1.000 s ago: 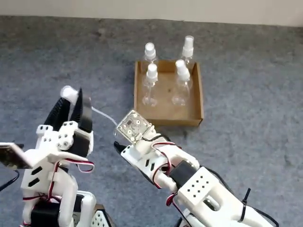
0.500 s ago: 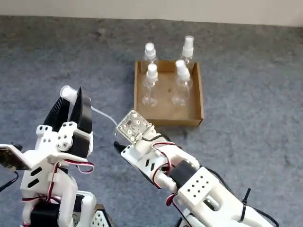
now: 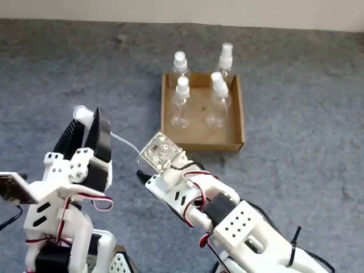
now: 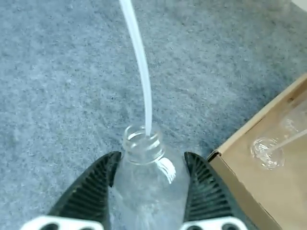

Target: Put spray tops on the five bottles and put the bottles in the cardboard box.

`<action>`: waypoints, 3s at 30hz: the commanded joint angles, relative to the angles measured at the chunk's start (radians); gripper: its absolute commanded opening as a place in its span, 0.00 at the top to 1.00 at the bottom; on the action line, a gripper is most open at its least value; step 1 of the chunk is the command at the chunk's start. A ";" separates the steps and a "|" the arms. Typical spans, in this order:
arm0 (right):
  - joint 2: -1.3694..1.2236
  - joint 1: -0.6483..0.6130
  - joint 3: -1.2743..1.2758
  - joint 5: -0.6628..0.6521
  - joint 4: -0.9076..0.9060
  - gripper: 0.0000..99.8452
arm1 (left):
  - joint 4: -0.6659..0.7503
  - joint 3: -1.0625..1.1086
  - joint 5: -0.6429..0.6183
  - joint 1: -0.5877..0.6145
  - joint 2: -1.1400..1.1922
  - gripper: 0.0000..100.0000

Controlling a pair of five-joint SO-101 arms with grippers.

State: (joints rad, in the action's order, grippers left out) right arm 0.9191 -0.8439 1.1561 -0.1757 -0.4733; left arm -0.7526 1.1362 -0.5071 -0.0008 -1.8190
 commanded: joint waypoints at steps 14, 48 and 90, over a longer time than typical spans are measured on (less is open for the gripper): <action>0.097 0.016 -0.008 0.006 0.021 0.99 | -0.003 0.114 0.087 -0.206 -0.002 1.00; 0.475 0.105 -0.012 0.175 0.018 1.00 | 0.091 0.226 0.180 -0.323 -0.001 1.00; 0.323 0.150 0.125 0.167 0.081 1.00 | 0.199 0.151 0.256 -0.064 0.001 0.88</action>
State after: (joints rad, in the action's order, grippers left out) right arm 1.2398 -0.6981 1.2942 -0.0115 -0.4135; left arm -0.6299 1.2727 -0.2585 -0.0790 -1.8205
